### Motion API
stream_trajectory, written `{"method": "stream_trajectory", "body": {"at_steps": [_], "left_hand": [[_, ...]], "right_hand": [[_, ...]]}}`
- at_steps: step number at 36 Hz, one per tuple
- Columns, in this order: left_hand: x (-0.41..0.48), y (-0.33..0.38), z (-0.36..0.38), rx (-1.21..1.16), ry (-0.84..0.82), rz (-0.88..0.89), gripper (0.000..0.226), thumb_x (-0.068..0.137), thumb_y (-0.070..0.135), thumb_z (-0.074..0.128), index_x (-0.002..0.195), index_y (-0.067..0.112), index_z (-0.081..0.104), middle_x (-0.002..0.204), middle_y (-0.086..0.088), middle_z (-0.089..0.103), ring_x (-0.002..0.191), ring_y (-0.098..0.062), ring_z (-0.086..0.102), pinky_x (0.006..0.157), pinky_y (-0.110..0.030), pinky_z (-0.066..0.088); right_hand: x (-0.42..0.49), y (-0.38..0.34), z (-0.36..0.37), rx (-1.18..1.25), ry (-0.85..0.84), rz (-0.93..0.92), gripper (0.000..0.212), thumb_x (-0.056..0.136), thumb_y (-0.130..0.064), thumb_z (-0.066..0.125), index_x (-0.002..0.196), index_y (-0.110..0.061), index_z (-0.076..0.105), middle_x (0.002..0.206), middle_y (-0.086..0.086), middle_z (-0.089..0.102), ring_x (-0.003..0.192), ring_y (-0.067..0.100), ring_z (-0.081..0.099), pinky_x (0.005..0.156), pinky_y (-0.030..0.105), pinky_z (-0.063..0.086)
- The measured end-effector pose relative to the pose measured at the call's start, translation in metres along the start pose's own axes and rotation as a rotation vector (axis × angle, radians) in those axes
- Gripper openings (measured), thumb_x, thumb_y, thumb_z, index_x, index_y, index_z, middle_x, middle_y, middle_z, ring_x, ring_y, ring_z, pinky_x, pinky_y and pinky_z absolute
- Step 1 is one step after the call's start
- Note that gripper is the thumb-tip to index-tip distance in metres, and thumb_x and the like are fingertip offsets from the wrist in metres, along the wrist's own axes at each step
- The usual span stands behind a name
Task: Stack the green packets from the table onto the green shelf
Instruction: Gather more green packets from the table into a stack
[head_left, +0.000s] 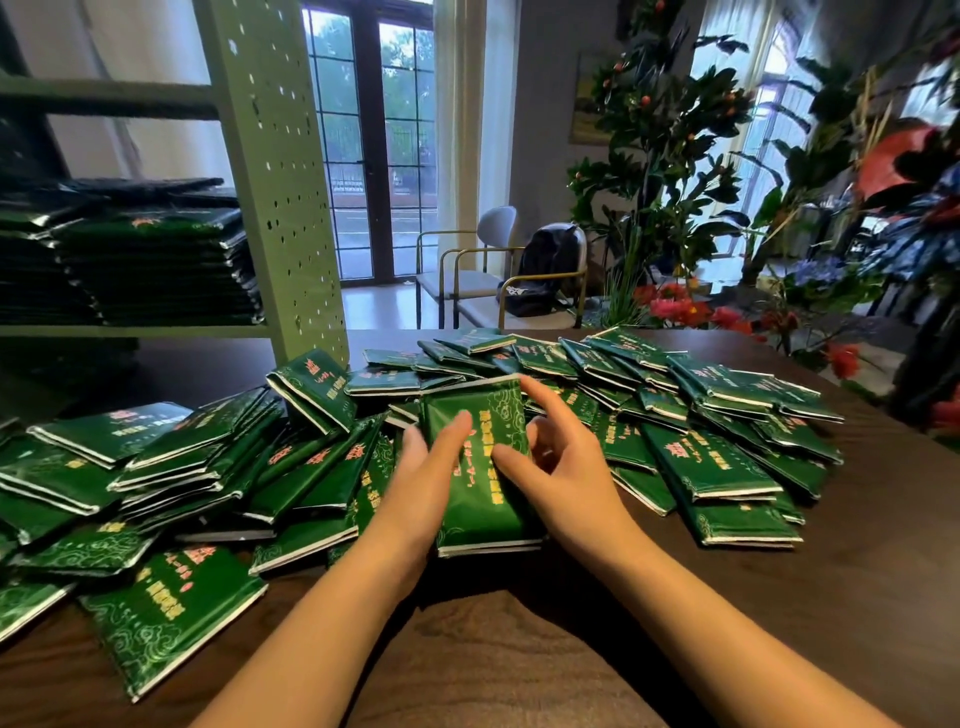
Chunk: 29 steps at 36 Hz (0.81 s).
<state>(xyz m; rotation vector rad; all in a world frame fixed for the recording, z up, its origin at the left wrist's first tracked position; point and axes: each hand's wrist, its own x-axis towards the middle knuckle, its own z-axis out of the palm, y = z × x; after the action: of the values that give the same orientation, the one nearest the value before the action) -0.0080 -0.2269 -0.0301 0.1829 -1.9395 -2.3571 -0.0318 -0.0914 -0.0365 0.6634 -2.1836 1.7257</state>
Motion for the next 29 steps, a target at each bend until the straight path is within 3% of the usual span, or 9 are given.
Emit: {"method": "stream_trajectory", "body": {"at_steps": [2, 3, 6, 8, 11, 15, 18, 22, 29], "left_hand": [[0.000, 0.000, -0.004, 0.004, -0.025, -0.020, 0.126, 0.052, 0.065, 0.074, 0.155, 0.027, 0.013, 0.153, -0.001, 0.040, 0.134, -0.024, 0.047, 0.110, -0.049, 0.039], [0.001, -0.001, -0.005, -0.012, -0.036, -0.022, 0.119, 0.051, 0.060, 0.076, 0.152, 0.026, 0.023, 0.143, -0.002, 0.052, 0.125, -0.024, 0.056, 0.105, -0.049, 0.044], [0.004, -0.003, -0.005, -0.019, -0.034, -0.042, 0.083, 0.070, 0.041, 0.077, 0.140, 0.018, 0.041, 0.121, -0.004, 0.068, 0.106, -0.024, 0.068, 0.094, -0.045, 0.053], [0.006, -0.004, -0.006, -0.024, -0.022, -0.047, 0.050, 0.087, 0.026, 0.068, 0.132, 0.014, 0.049, 0.113, -0.007, 0.072, 0.096, -0.023, 0.071, 0.082, -0.038, 0.057], [0.005, 0.001, -0.008, -0.059, -0.007, -0.061, 0.031, 0.093, 0.019, 0.060, 0.123, 0.012, 0.055, 0.105, -0.009, 0.073, 0.080, -0.019, 0.072, 0.064, -0.029, 0.056], [0.006, 0.003, -0.012, -0.100, 0.024, -0.075, 0.032, 0.090, 0.023, 0.064, 0.120, 0.012, 0.059, 0.100, -0.009, 0.074, 0.085, -0.025, 0.071, 0.082, -0.041, 0.055], [0.005, 0.004, -0.012, -0.130, 0.022, -0.089, 0.029, 0.089, 0.024, 0.065, 0.116, 0.012, 0.061, 0.097, -0.010, 0.075, 0.081, -0.025, 0.071, 0.077, -0.038, 0.056], [0.004, 0.004, -0.011, -0.125, 0.003, -0.083, 0.031, 0.089, 0.023, 0.066, 0.116, 0.011, 0.062, 0.094, -0.010, 0.075, 0.078, -0.025, 0.071, 0.075, -0.038, 0.056], [0.003, 0.006, -0.012, -0.157, 0.009, -0.108, 0.030, 0.089, 0.023, 0.065, 0.116, 0.011, 0.062, 0.093, -0.011, 0.075, 0.075, -0.024, 0.071, 0.067, -0.034, 0.055]], "right_hand": [[0.001, 0.002, -0.002, -0.022, -0.023, -0.012, 0.063, 0.087, -0.011, 0.066, 0.140, -0.030, 0.039, 0.061, -0.014, 0.039, 0.055, 0.000, 0.037, 0.056, 0.012, 0.031], [0.002, 0.003, -0.003, -0.047, -0.035, -0.026, 0.062, 0.087, -0.014, 0.066, 0.140, -0.030, 0.039, 0.062, -0.014, 0.040, 0.055, 0.000, 0.038, 0.056, 0.013, 0.030], [0.008, 0.003, -0.009, -0.136, -0.025, -0.092, 0.051, 0.091, -0.024, 0.061, 0.139, -0.027, 0.044, 0.080, -0.004, 0.050, 0.064, 0.001, 0.042, 0.063, 0.013, 0.036], [0.014, 0.009, -0.017, -0.224, 0.019, -0.121, 0.047, 0.091, -0.030, 0.052, 0.137, -0.021, 0.049, 0.091, -0.001, 0.053, 0.072, 0.003, 0.045, 0.068, 0.013, 0.037], [0.022, 0.023, -0.040, -0.566, 0.055, -0.125, 0.042, 0.090, -0.032, 0.054, 0.129, -0.017, 0.056, 0.105, -0.002, 0.055, 0.099, 0.015, 0.050, 0.082, 0.023, 0.035], [0.027, 0.034, -0.068, -1.015, -0.054, 0.135, 0.050, 0.089, -0.040, 0.059, 0.136, -0.026, 0.048, 0.137, -0.001, 0.048, 0.127, 0.024, 0.038, 0.099, 0.035, 0.032], [0.028, 0.036, -0.077, -1.202, -0.168, 0.300, 0.061, 0.088, -0.052, 0.055, 0.142, -0.032, 0.037, 0.149, -0.005, 0.037, 0.136, 0.023, 0.030, 0.107, 0.038, 0.027], [0.029, 0.039, -0.075, -1.275, -0.195, 0.378, 0.051, 0.091, -0.056, 0.049, 0.135, -0.031, 0.047, 0.140, -0.003, 0.050, 0.133, 0.024, 0.034, 0.103, 0.038, 0.030], [0.030, 0.036, -0.071, -1.292, -0.101, 0.273, 0.030, 0.097, -0.040, 0.047, 0.120, -0.032, 0.063, 0.112, 0.003, 0.067, 0.117, 0.026, 0.048, 0.088, 0.036, 0.038]]}}
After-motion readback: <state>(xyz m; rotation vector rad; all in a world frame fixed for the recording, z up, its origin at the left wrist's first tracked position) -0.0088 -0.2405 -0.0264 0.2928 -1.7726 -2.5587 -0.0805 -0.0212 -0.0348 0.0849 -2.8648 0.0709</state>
